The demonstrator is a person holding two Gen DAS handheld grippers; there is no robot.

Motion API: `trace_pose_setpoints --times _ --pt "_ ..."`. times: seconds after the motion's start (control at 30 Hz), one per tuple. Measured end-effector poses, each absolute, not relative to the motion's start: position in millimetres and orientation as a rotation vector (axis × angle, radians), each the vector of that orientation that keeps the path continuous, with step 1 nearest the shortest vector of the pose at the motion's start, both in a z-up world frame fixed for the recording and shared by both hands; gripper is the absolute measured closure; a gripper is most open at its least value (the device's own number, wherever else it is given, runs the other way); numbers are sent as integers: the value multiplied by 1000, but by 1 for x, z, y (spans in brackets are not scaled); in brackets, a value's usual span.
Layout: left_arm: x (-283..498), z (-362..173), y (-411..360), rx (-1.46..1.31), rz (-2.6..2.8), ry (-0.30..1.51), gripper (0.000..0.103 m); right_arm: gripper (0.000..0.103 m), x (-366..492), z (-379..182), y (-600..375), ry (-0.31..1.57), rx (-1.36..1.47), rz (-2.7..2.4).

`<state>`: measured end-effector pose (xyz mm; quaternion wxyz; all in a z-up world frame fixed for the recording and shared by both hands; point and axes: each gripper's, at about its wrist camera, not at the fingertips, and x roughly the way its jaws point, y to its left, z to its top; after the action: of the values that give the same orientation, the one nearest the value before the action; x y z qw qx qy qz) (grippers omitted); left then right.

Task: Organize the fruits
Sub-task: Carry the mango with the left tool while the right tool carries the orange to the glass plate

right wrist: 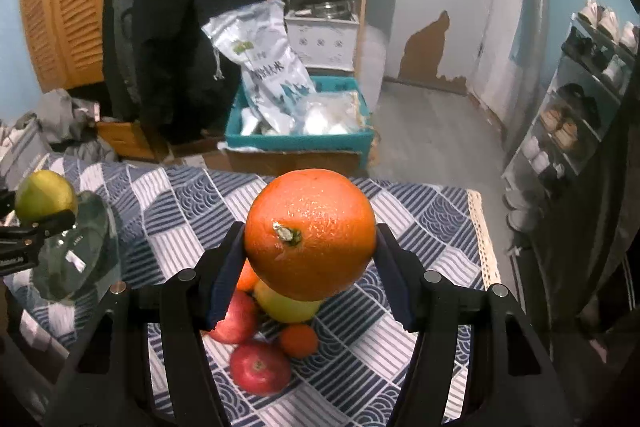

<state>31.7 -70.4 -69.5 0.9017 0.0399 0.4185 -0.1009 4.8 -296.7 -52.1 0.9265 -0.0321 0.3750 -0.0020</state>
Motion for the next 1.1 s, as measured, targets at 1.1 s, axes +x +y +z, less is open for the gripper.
trace_pose_setpoints --times 1.1 --pt "26 -76 57 -73 -6 879 31 40 51 -50 -148 761 -93 271"
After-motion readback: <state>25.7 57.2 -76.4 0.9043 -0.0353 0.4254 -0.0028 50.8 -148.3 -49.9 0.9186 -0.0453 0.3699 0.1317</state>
